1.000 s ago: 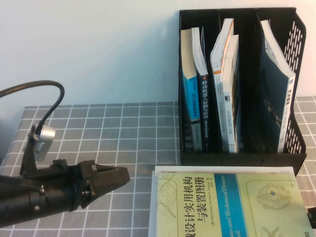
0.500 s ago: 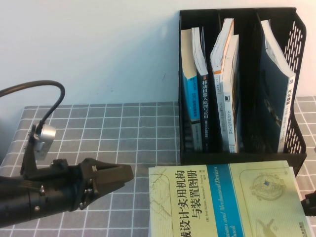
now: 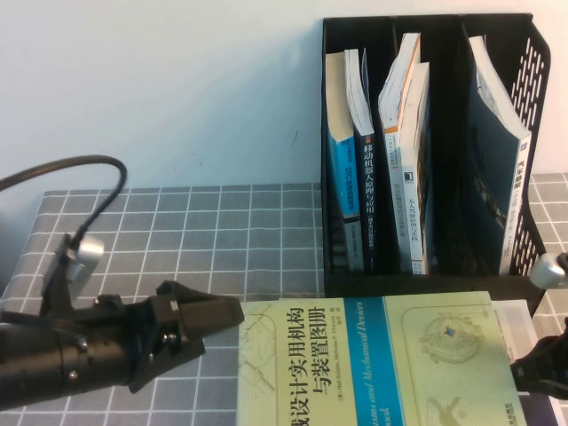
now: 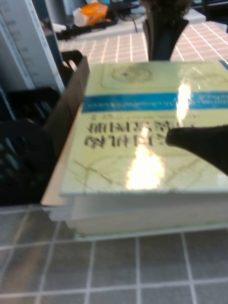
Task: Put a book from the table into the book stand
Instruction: Push book with right arm, then pick up the book with your left arm
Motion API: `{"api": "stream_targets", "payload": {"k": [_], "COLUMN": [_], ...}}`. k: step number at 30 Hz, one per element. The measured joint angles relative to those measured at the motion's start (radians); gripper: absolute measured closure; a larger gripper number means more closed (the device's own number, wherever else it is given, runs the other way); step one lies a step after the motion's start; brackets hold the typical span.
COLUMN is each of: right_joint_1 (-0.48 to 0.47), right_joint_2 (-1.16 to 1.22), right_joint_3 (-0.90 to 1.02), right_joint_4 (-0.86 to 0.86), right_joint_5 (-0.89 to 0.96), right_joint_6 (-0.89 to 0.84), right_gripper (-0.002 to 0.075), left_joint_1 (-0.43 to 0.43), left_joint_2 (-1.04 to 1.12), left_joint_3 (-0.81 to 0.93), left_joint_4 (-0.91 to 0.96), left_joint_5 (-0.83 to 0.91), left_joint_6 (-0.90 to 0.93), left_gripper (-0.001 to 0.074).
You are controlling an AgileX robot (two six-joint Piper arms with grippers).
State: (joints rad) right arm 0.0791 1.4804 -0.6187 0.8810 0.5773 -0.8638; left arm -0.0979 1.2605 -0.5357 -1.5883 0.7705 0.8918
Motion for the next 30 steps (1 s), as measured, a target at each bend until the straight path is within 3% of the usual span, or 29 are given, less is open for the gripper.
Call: {"api": "stream_targets", "payload": {"k": [19,30], "right_joint_1": [0.038,0.038], "right_joint_2": [0.000,0.000], "right_joint_3": [0.000,0.000], "right_joint_4": [0.011,-0.010], "right_joint_5": [-0.024,-0.024], "right_joint_6": [0.003,0.018], "right_gripper": [0.0728,0.0728], "left_joint_1": [0.000,0.000], "left_joint_2": [0.416,0.618], "left_joint_3": [-0.002,-0.014], "left_joint_4": [-0.016,-0.121], "left_joint_5": [0.078,0.344], "left_joint_6": [0.151,0.347], "left_gripper": [0.0079,0.0086]}}
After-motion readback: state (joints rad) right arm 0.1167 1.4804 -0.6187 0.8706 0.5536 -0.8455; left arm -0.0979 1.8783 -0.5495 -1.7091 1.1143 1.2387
